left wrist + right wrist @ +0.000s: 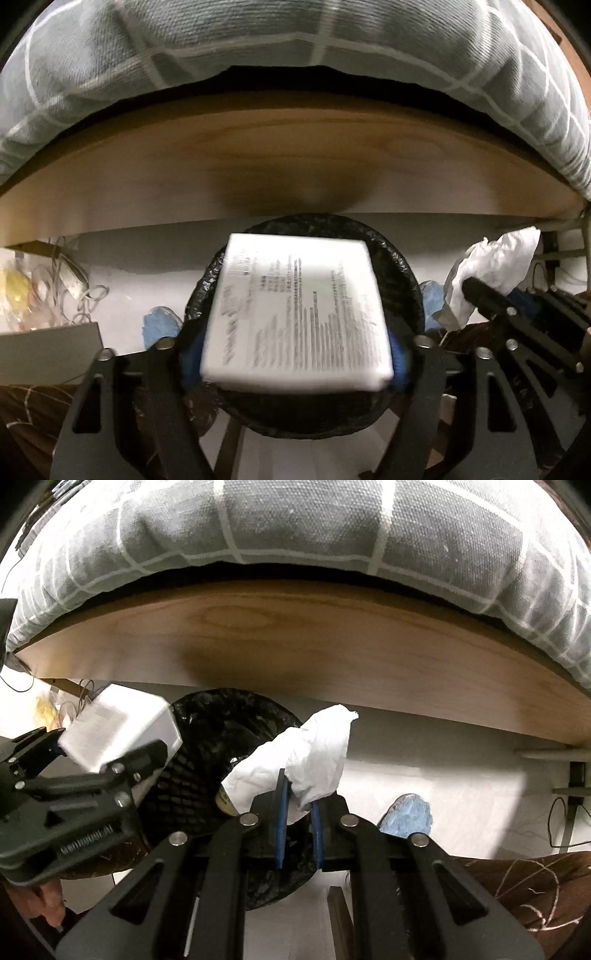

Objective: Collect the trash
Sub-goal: 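Open the left tool to drop the white box while the right tool drops the tissue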

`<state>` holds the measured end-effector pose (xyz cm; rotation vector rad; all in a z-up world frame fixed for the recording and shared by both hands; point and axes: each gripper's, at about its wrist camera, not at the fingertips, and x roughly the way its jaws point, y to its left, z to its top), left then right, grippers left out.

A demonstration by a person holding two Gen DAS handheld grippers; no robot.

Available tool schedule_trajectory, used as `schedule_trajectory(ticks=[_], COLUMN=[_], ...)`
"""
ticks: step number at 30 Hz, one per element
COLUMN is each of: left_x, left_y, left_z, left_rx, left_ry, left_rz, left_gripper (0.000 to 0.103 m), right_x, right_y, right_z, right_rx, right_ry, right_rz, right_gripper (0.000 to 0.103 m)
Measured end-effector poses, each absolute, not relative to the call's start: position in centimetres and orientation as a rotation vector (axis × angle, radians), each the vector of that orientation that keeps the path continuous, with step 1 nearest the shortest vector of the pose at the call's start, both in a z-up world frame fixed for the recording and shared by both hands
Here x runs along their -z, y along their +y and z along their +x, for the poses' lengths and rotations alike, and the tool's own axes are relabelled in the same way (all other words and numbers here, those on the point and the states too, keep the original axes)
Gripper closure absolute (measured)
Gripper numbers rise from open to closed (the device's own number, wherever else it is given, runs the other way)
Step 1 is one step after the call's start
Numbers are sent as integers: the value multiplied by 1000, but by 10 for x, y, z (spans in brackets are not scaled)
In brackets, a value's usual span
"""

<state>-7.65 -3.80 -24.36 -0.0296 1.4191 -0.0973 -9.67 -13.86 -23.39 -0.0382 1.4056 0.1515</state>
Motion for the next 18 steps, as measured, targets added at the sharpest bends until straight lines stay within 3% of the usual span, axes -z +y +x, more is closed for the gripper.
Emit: schedule_trajectory(ticks=[5,18], left_x=[235,222], left_y=[-32,32], left_z=[-78,-90], left_rx=[81,-40], left_ry=[1387,1349], left_rz=[-18,-90], left_gripper=[10,6], right_x=[231,225], right_y=[-132,-82], right_z=[-97,-93], right_rx=[-156,-245], right_ry=[1395,1391], right_rz=[-41,-86], right_gripper=[92,92])
